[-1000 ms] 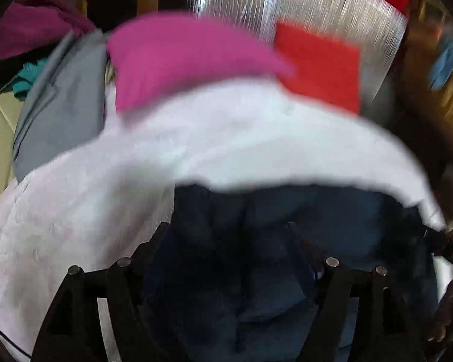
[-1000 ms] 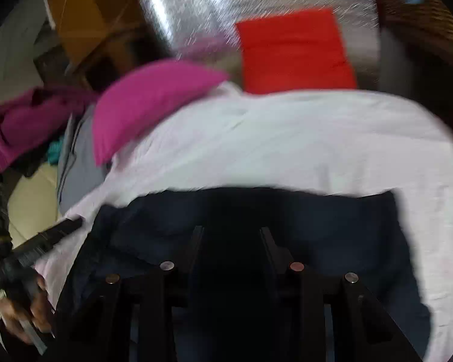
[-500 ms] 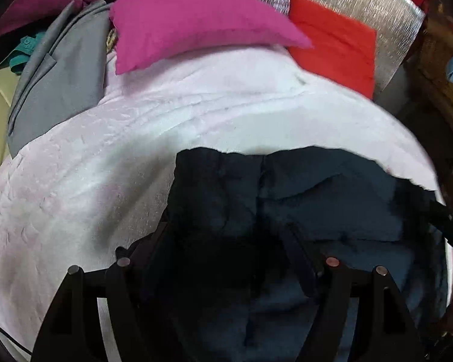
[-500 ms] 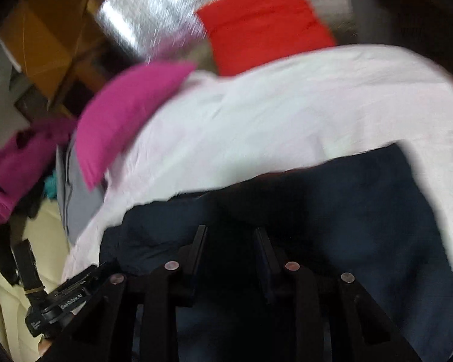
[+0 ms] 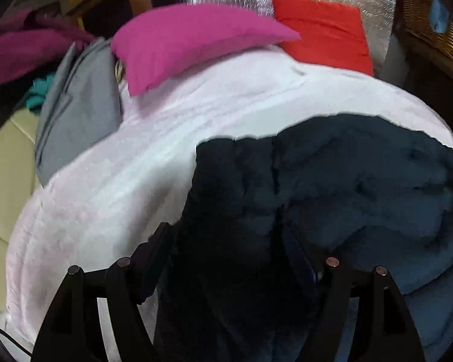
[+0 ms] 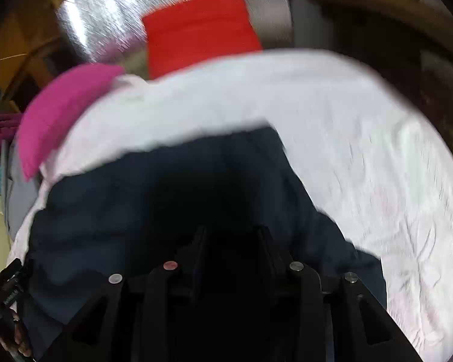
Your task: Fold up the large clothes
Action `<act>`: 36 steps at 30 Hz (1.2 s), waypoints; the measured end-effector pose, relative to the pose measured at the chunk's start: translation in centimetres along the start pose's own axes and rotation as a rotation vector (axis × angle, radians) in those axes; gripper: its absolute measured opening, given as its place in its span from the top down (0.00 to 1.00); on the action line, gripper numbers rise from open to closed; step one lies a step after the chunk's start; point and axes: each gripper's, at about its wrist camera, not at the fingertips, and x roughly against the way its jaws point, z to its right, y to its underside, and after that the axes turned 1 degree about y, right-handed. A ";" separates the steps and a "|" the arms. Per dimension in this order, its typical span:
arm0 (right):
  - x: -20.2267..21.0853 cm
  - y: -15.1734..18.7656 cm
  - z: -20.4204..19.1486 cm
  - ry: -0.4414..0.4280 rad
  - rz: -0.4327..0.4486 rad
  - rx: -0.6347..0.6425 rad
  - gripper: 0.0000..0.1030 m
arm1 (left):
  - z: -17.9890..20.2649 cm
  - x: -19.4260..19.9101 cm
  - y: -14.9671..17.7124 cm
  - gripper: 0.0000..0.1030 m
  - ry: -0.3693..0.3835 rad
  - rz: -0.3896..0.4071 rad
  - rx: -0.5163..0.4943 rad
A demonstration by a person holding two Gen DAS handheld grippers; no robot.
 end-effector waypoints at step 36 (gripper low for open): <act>-1.0 3.7 4.3 -0.059 -0.100 -0.106 0.54 | -2.7 -0.3 1.5 0.25 0.041 -0.093 0.073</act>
